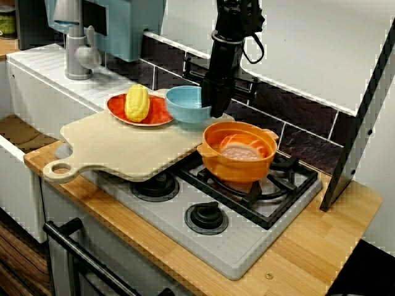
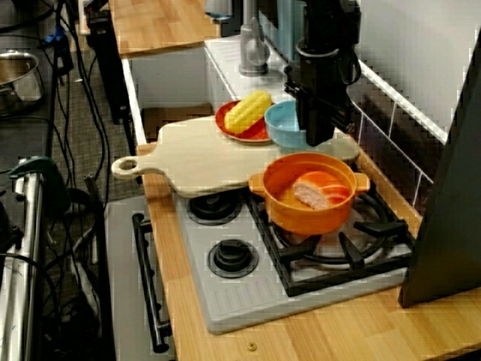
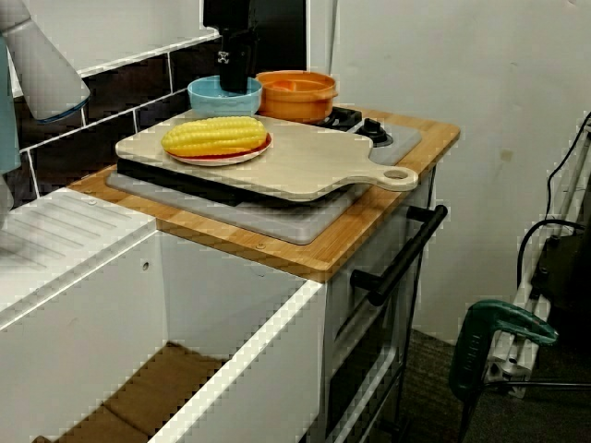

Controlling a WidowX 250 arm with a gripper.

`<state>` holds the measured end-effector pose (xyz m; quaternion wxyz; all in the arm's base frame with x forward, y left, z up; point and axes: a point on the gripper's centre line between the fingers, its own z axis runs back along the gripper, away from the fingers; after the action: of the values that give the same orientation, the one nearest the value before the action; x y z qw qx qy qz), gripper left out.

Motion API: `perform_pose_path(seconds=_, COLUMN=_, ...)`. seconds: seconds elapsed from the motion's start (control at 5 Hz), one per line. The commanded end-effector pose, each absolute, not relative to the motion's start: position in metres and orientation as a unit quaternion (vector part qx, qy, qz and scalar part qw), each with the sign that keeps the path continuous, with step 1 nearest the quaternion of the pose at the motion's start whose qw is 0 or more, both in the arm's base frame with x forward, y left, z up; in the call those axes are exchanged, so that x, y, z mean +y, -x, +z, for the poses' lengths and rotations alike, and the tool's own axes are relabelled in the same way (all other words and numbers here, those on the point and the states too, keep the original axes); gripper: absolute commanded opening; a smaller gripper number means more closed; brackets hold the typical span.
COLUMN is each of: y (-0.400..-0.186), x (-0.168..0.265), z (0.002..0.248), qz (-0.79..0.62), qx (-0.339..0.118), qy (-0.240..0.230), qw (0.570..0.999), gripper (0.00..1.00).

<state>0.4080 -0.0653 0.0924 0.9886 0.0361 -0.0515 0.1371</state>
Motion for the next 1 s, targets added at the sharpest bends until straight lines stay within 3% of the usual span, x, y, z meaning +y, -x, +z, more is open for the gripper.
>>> perform_pose_path(seconds=0.0, y=-0.418, x=-0.059, z=0.115, qz=0.149, qx=-0.078, qy=-0.026, qw=0.985, gripper=1.00)
perform_pose_path(seconds=0.8, y=-0.404, x=-0.054, z=0.124, qz=0.161, qx=-0.073, qy=-0.005, qw=0.984, gripper=1.00)
